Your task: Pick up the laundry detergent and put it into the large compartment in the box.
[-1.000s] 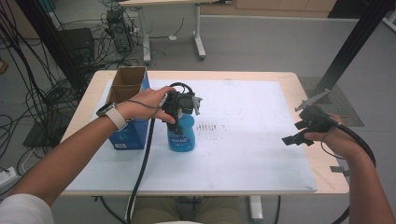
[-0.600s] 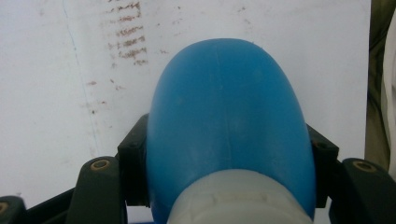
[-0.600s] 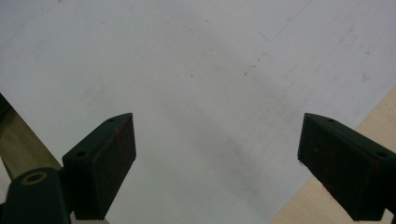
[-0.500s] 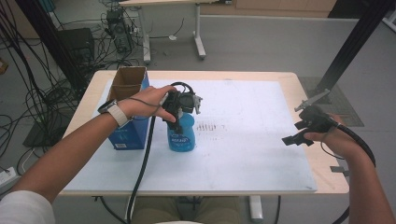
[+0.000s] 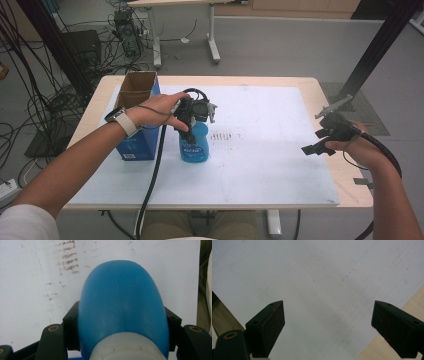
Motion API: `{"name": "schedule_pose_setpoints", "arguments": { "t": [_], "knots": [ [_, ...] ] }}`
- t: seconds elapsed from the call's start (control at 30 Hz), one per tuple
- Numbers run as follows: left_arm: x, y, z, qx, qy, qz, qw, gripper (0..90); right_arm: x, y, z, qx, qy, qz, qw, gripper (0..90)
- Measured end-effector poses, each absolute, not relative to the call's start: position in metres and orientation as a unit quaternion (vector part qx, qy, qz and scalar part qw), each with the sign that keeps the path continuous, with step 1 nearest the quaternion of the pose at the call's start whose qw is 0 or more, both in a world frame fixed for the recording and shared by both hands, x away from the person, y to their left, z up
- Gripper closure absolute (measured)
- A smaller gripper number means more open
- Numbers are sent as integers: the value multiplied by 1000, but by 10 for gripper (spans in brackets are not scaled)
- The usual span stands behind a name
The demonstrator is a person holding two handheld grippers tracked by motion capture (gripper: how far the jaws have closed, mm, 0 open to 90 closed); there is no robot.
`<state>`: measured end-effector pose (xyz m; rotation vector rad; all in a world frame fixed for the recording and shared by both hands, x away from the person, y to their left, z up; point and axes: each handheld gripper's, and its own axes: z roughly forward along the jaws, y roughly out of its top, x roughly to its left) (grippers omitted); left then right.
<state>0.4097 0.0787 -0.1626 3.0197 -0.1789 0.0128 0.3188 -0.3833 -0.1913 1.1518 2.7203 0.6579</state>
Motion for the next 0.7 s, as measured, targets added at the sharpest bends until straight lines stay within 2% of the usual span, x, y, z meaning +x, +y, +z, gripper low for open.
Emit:
{"name": "schedule_pose_setpoints", "arguments": {
  "t": [0.7],
  "knots": [
    [409,79,-163,997,-54,4,58,371,317,-386,-189,381,896,219,62,118]
  ]
}}
